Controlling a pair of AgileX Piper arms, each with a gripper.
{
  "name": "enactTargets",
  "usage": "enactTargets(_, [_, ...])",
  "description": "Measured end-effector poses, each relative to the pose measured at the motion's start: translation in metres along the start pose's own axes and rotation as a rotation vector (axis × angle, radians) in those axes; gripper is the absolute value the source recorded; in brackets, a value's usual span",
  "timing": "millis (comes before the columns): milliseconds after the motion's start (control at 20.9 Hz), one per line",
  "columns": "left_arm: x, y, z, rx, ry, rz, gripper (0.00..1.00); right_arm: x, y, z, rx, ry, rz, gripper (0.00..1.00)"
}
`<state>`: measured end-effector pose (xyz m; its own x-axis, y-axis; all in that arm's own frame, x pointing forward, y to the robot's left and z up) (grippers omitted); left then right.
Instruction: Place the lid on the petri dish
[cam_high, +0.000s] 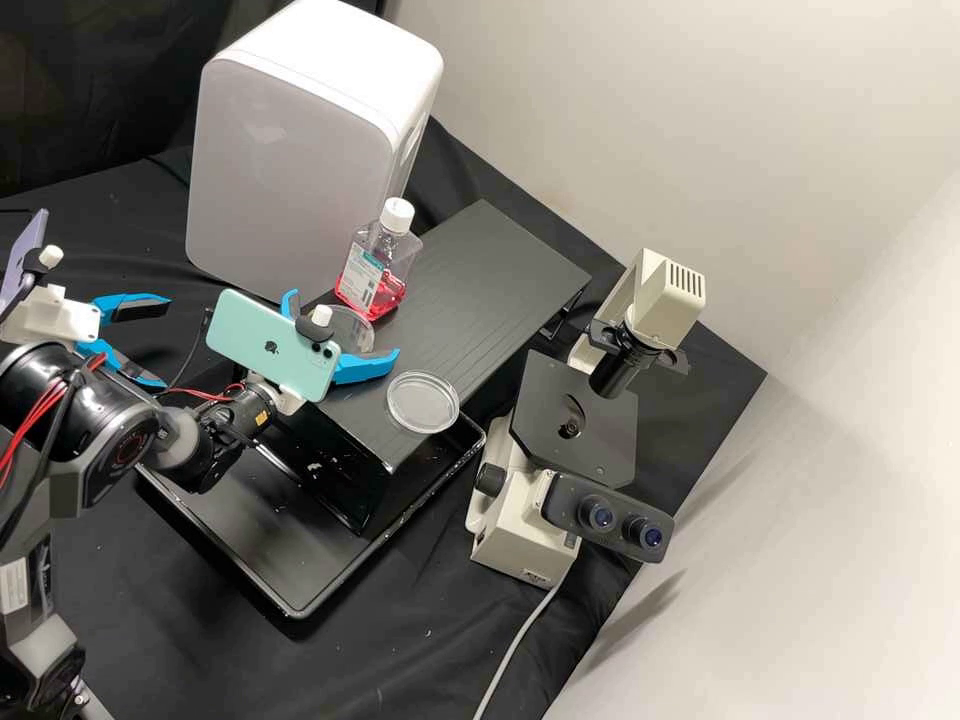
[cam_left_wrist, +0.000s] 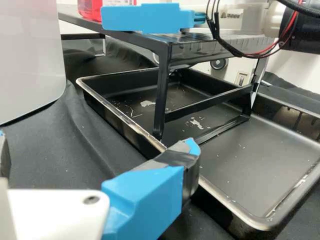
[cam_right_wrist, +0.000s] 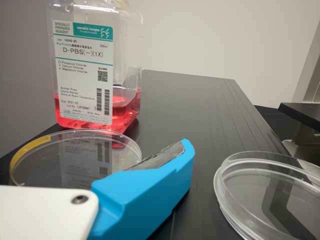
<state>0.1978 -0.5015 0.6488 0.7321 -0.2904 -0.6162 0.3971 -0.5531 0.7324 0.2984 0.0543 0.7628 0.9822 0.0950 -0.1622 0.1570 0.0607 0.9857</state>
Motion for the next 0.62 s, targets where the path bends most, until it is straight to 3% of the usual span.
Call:
enactTargets(96, [0.0000,0.0000,0.0000,0.000,0.000,0.000,1.00,0.0000,0.0001,0.0001,-0.001,0.002,-0.002,1.00])
enactTargets(143, [0.0000,0.0000,0.0000,0.000,0.000,0.000,1.00,0.0000,0.0005,0.0005,0.004,0.001,-0.001,0.00])
enactTargets(287, [0.0002,-0.0007,-0.0003,0.000,0.001,-0.003,1.00,0.0016,0.0000,0.0025,0.014,-0.001,-0.004,0.00])
enactTargets(621, [0.0003,-0.0014,-0.0005,0.000,0.002,-0.006,1.00,0.0027,0.0000,0.0013,0.008,0.011,-0.011,0.00])
